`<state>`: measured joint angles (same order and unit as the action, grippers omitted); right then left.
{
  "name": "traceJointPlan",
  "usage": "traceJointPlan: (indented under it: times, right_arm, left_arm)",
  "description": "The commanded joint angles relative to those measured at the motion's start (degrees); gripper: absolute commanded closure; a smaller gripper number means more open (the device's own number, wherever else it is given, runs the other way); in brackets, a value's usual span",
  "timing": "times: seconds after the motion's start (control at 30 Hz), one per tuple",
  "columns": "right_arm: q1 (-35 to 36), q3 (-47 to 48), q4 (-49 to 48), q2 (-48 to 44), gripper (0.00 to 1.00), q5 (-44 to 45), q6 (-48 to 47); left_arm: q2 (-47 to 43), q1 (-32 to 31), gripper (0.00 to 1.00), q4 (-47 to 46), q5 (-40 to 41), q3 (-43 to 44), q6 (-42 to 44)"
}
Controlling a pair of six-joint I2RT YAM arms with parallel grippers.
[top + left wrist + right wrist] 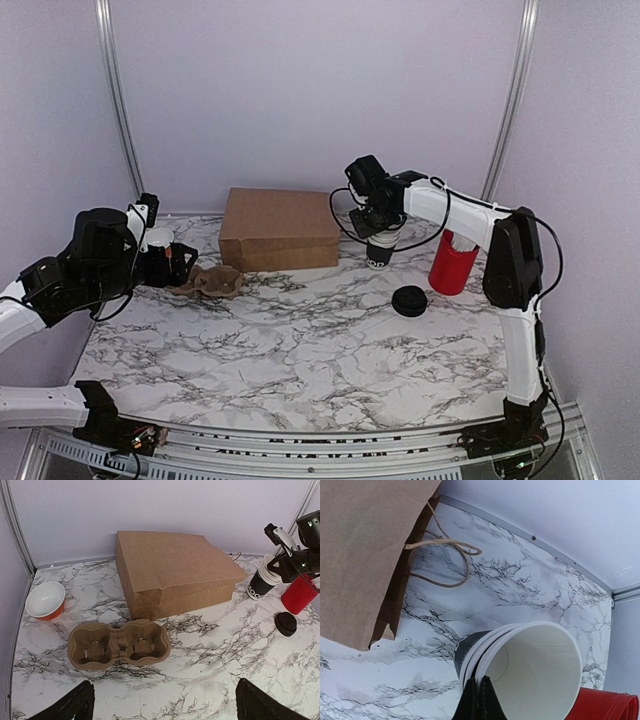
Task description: Pack the takeout coffee
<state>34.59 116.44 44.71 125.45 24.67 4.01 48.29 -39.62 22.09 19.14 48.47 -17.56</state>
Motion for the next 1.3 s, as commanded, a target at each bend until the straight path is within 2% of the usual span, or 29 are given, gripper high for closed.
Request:
traceJointPlan:
  times: [0.0,0.3,0.47,0.6,0.77,0.87,1.0,1.27]
  right_arm:
    - [0.76,2.73,1.0,-4.97,1.0,2.96,-0.15]
    - [3.43,-1.07,1.97,-10.76,1.0,0.1,1.03]
    - [5.85,-9.12,-0.85,-17.63,1.0,-5.97,2.68]
    - [10.0,-17.17,-3.97,-22.44,1.0,-9.88,4.27]
    - [16.67,-24.29,-8.66,-25.98,1.0,-15.18,6.58]
    - [21.07,-26.09,-11.13,-26.48,1.0,-16.99,7.22]
    - [26.47,-25.86,-11.35,-25.46,1.0,-14.55,7.63]
    - [29.72,-25.62,-13.22,-23.19,1.0,-13.67,9.75]
  left_arm:
    - [0.07,0.25,0.01,0.86,0.82,0.42,0.42]
    - [0.44,0.24,0.01,0.89,-0.27,0.4,0.07]
    - [2.3,0.24,0.01,-0.43,-7.01,0.51,-6.17]
    - [5.62,-0.51,0.01,-8.76,-15.84,-3.41,-14.8]
    - [14.39,-5.14,0.01,-19.25,-17.23,-5.85,-20.8]
    - [20.9,-8.11,0.01,-24.63,-17.73,-5.1,-23.86]
    - [27.35,-10.17,0.01,-29.62,-17.5,-3.87,-27.71]
    - [29.49,-10.31,0.01,-34.1,-18.12,-4.36,-31.64]
